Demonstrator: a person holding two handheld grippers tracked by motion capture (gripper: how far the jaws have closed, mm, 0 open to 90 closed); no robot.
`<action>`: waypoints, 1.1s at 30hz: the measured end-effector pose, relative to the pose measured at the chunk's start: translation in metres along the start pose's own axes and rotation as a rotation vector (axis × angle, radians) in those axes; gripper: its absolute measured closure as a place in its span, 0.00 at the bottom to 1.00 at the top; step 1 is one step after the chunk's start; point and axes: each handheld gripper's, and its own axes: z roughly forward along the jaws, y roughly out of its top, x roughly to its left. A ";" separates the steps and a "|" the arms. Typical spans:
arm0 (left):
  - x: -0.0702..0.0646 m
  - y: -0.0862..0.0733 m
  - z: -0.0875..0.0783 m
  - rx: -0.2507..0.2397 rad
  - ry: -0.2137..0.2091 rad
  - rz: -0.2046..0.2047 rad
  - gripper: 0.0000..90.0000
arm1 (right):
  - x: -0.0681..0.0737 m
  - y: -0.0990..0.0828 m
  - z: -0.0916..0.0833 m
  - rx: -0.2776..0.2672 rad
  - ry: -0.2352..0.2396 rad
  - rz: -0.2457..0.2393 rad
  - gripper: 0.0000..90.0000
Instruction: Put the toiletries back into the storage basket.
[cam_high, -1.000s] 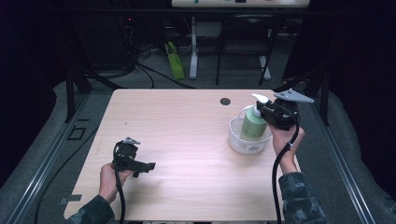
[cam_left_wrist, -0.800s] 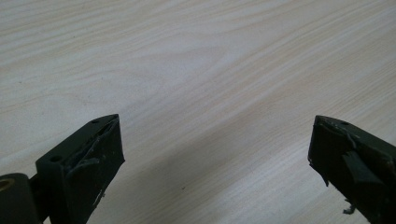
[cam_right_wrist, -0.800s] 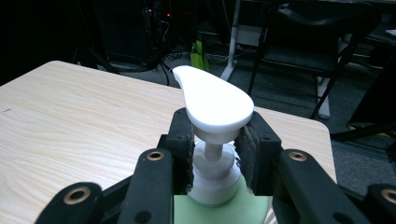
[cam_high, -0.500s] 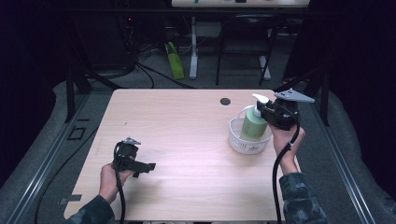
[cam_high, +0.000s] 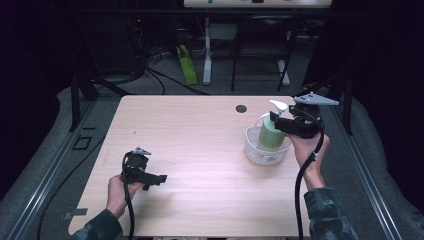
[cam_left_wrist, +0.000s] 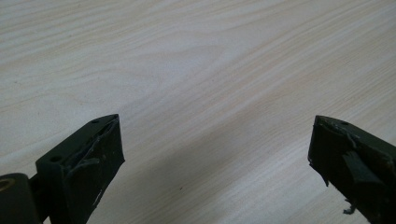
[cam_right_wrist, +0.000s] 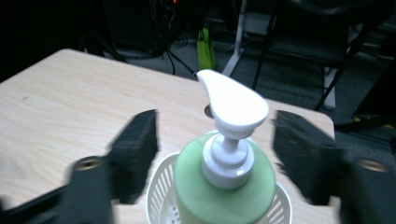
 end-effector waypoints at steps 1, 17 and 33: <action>0.000 0.000 0.000 0.001 -0.003 0.000 0.04 | 0.001 0.001 -0.001 0.016 0.012 0.001 0.26; -0.001 0.000 0.000 -0.001 -0.001 0.002 0.04 | 0.024 -0.005 -0.028 0.092 0.098 -0.065 0.08; -0.002 -0.001 -0.002 -0.004 0.000 0.007 0.04 | 0.021 -0.048 -0.070 0.094 0.112 -0.047 0.05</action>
